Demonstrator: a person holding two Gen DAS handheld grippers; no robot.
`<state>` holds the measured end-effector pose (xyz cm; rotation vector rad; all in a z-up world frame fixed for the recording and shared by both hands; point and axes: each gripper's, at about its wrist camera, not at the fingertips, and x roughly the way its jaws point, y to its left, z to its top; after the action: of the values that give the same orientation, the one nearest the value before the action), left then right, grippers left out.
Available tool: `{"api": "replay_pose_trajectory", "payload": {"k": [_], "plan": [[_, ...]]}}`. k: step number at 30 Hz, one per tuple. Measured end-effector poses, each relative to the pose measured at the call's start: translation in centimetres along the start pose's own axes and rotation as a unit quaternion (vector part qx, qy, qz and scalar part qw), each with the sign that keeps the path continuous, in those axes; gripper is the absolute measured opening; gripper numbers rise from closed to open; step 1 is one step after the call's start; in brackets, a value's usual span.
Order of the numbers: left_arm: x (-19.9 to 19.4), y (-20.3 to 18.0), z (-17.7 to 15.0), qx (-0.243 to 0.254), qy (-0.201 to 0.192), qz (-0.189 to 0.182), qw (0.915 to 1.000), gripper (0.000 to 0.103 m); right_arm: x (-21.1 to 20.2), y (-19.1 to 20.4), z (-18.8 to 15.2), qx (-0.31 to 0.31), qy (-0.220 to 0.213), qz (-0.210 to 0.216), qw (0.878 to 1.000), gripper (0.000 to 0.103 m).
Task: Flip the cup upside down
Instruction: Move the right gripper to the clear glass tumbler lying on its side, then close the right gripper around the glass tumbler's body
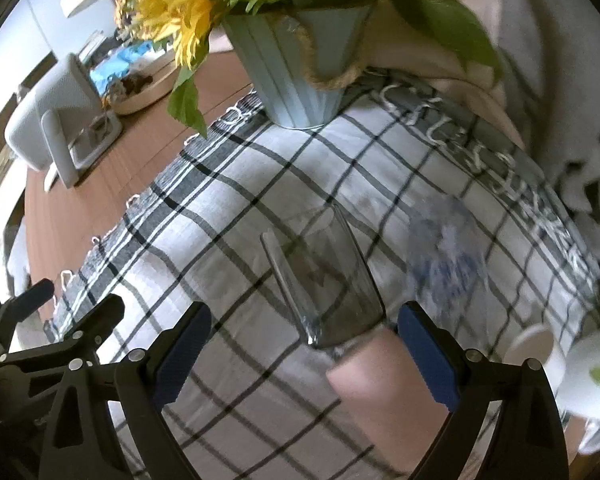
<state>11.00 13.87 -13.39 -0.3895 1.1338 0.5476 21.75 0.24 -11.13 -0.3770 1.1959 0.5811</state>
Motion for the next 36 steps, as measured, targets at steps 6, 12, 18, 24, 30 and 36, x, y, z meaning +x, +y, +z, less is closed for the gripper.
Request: {"api": "replay_pose_trajectory", "payload": {"k": [6, 12, 18, 24, 30, 36], "plan": [[2.2, -0.7, 0.0, -0.022, 0.023, 0.007, 0.9995, 0.102, 2.5, -0.3, 1.7, -0.035, 0.032, 0.01, 0.999, 0.095], [3.7, -1.2, 0.0, -0.031, 0.035, 0.014, 0.9988, 0.102, 4.4, -0.4, 2.7, -0.062, 0.054, 0.01, 0.997, 0.092], [4.8, -1.1, 0.2, -0.036, 0.039, 0.032, 0.9981, 0.102, 6.4, -0.2, 3.2, -0.082, 0.072, 0.007, 0.994, 0.087], [5.8, -1.6, 0.3, -0.023, 0.049, 0.03, 0.9981, 0.102, 9.3, 0.2, 3.5, -0.094, 0.095, -0.006, 0.991, 0.079], [6.2, -1.8, 0.8, -0.003, 0.05, 0.029, 0.9983, 0.102, 10.6, 0.9, 3.5, -0.1, 0.095, -0.03, 0.99, 0.073], [4.5, -1.0, 1.5, 0.016, 0.031, 0.028, 0.999, 0.102, 9.9, 0.7, 3.7, -0.067, 0.09, -0.022, 0.993, 0.071]]}}
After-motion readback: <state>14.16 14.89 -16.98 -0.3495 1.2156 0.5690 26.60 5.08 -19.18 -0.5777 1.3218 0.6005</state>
